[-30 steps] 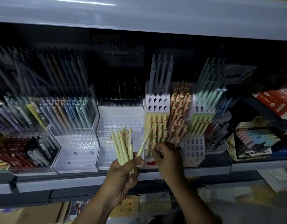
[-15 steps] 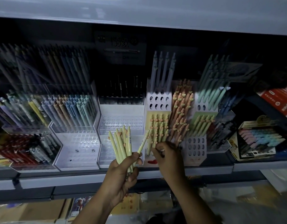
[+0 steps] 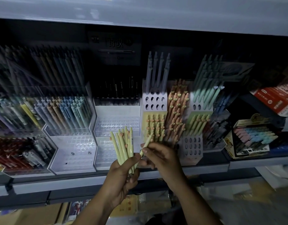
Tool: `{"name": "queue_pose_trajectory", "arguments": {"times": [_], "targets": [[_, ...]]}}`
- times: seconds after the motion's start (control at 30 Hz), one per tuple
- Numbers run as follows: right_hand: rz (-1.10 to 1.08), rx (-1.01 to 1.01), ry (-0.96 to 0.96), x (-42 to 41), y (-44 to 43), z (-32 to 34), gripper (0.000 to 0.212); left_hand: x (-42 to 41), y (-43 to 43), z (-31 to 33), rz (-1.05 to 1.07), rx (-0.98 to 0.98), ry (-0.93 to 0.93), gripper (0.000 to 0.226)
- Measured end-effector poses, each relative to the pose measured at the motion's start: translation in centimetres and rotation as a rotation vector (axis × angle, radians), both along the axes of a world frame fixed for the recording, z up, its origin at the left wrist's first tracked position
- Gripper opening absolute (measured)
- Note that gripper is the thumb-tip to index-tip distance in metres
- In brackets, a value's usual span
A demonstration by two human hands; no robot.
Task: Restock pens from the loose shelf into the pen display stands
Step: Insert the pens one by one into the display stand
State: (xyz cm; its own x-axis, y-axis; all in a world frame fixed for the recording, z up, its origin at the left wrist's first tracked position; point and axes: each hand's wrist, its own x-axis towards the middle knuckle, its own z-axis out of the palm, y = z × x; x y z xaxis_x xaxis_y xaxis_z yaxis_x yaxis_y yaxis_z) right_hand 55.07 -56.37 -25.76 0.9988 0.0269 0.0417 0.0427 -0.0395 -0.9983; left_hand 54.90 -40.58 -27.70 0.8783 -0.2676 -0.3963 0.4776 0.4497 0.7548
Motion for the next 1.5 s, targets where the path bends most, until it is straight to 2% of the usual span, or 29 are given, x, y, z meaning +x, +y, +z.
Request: {"name": "queue_pose_trajectory", "arguments": {"times": [0.13, 0.27, 0.37, 0.5, 0.63, 1.0, 1.23, 1.4, 1.5], "targets": [[-0.087, 0.074, 0.01, 0.2, 0.1, -0.3, 0.014, 0.1, 0.2, -0.1, -0.008, 0.013, 0.006, 0.035], [-0.338, 0.157, -0.017, 0.7, -1.2, -0.4, 0.016, 0.1, 0.7, -0.7, 0.016, 0.062, 0.001, 0.028], [-0.481, 0.027, -0.079, 1.2, -2.5, -1.2, 0.017, 0.0, 0.9, -0.9, 0.015, 0.092, -0.012, 0.032], [-0.544, -0.311, -0.176, 1.7, -3.1, -3.0, 0.015, -0.1, 1.0, -1.0, -0.01, 0.059, -0.025, 0.03], [-0.543, -0.543, -0.268, 1.9, -3.3, -4.4, 0.012, 0.0, 1.0, -1.1, -0.018, 0.06, -0.03, 0.022], [-0.457, -0.841, -0.233, 2.9, -2.7, -6.4, 0.025, -0.1, 1.2, -1.1, -0.061, 0.098, -0.064, 0.03], [-0.449, -0.921, -0.222, 2.9, -2.7, -6.5, 0.019, 0.0, 1.5, -1.2, -0.059, 0.087, -0.053, 0.028], [-0.382, -0.836, -0.115, 2.6, -2.6, -6.1, 0.015, 0.0, 1.4, -0.9, -0.063, 0.095, -0.054, 0.028], [-0.447, -0.79, -0.13, 1.8, -2.0, -5.9, 0.027, 0.0, 1.2, -0.6, -0.066, 0.098, -0.049, 0.025]]}}
